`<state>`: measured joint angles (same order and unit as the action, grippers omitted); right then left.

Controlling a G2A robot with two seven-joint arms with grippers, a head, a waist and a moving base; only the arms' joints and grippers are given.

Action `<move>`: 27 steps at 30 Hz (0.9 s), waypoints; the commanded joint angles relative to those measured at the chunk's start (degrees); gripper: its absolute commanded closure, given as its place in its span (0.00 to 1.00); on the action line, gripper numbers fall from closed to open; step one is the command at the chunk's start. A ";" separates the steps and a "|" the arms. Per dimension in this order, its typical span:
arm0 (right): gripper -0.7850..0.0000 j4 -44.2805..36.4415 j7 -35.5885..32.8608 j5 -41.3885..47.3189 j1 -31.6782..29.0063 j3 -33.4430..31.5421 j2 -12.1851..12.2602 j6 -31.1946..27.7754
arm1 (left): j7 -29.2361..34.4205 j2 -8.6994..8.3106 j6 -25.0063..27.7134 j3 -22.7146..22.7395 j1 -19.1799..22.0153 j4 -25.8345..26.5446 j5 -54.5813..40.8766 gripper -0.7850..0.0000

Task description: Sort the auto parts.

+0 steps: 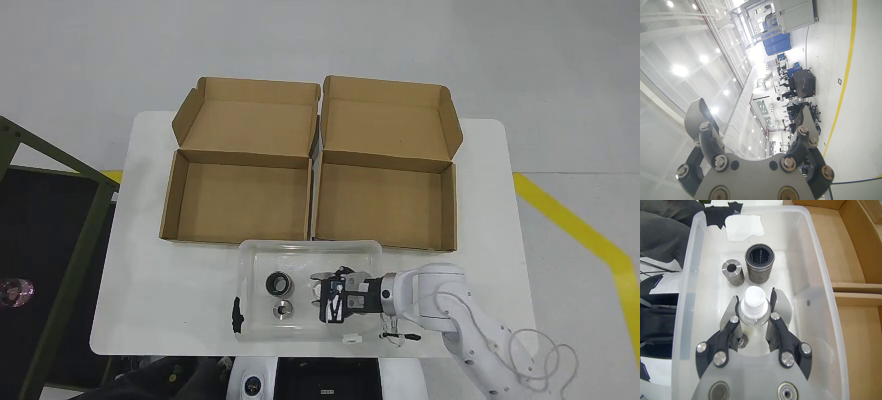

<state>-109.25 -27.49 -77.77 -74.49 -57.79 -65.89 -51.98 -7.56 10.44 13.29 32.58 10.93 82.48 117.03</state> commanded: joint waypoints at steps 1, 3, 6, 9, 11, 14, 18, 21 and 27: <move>1.00 -0.60 0.96 0.94 0.14 -0.18 0.07 -0.27 | 0.00 0.00 0.00 0.00 0.00 0.00 0.00 0.00; 1.00 -1.53 1.61 1.67 0.35 -0.53 0.18 -0.49 | 0.00 0.00 0.00 0.00 0.00 0.00 0.00 0.00; 1.00 -2.75 3.07 3.17 0.45 -1.23 0.36 -0.66 | 0.00 0.00 0.00 0.00 0.00 0.00 0.00 0.00; 1.00 -4.09 4.48 4.72 0.76 -2.04 0.51 -0.70 | 0.00 0.00 0.00 0.00 0.00 0.00 0.00 0.00; 1.00 -5.07 5.67 5.83 1.01 -2.59 0.59 -0.54 | 0.00 0.00 0.00 0.00 0.00 0.00 0.00 0.00; 1.00 -6.22 7.39 7.30 1.49 -3.47 0.68 0.00 | 0.00 0.00 0.00 0.00 0.00 0.00 0.00 0.00; 1.00 -7.56 9.80 8.85 2.55 -5.16 0.78 1.28 | 0.00 0.00 0.00 0.00 0.00 0.00 0.00 0.00; 1.00 -8.00 11.29 9.81 3.18 -6.47 0.87 2.17 | 0.00 0.00 0.00 0.00 0.00 0.00 0.00 0.00; 1.00 -7.71 13.59 11.11 4.35 -9.00 1.07 3.69 | 0.00 0.00 0.00 0.00 0.00 0.00 0.00 0.00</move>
<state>-117.02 -14.20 -66.81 -70.25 -66.51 -64.84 -48.46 -7.56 10.44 13.29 32.58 10.93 82.48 117.03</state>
